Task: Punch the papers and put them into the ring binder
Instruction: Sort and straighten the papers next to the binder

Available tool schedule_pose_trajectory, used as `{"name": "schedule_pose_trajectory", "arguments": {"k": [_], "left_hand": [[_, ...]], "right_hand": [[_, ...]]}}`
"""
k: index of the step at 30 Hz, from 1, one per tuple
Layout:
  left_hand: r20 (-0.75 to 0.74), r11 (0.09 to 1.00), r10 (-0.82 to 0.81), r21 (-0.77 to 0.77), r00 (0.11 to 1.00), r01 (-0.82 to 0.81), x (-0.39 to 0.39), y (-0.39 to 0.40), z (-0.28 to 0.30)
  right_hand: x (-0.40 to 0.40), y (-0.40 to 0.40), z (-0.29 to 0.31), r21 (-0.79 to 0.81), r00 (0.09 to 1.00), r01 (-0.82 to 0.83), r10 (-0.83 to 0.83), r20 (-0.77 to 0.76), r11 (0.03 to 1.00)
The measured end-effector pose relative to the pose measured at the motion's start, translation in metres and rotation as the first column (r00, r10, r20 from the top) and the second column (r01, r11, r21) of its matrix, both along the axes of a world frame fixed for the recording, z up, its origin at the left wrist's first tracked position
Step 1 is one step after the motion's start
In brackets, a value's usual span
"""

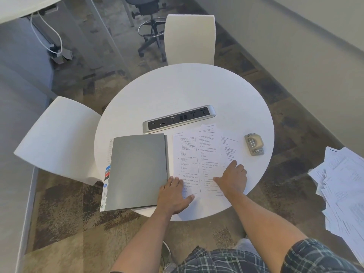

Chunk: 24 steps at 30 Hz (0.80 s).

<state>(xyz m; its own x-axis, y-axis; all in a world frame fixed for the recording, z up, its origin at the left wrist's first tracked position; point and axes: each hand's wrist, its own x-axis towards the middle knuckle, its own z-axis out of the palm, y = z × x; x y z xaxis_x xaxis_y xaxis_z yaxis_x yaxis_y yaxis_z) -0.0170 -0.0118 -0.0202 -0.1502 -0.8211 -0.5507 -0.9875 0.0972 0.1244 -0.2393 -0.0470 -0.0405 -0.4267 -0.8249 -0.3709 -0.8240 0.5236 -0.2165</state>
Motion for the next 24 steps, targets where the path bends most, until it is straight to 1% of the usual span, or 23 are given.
{"name": "schedule_pose_trajectory", "arguments": {"k": [9,16,19,21,24], "left_hand": [[-0.022,1.000,0.027,-0.015,0.999,-0.027,-0.003,-0.003,0.003],[-0.050,0.997,0.073,-0.011,0.996,-0.074,-0.003,0.002,-0.002],[-0.062,0.996,0.083,-0.014,0.995,-0.084,-0.003,0.002,-0.002],[-0.075,0.995,0.092,-0.017,0.993,-0.094,-0.004,0.002,0.000],[-0.084,0.994,0.097,-0.034,0.992,-0.100,-0.007,0.001,0.004]], "right_hand": [[0.009,-0.003,0.000,0.007,0.983,0.095,-0.095,0.159,0.995],[0.005,-0.004,0.000,0.018,0.964,0.138,-0.138,0.228,0.990],[-0.001,-0.008,-0.002,0.017,0.948,0.185,-0.183,0.259,0.983],[-0.005,-0.010,-0.003,0.020,0.931,0.206,-0.202,0.305,0.978],[-0.006,-0.010,-0.005,0.036,0.910,0.203,-0.202,0.363,0.979]]}}
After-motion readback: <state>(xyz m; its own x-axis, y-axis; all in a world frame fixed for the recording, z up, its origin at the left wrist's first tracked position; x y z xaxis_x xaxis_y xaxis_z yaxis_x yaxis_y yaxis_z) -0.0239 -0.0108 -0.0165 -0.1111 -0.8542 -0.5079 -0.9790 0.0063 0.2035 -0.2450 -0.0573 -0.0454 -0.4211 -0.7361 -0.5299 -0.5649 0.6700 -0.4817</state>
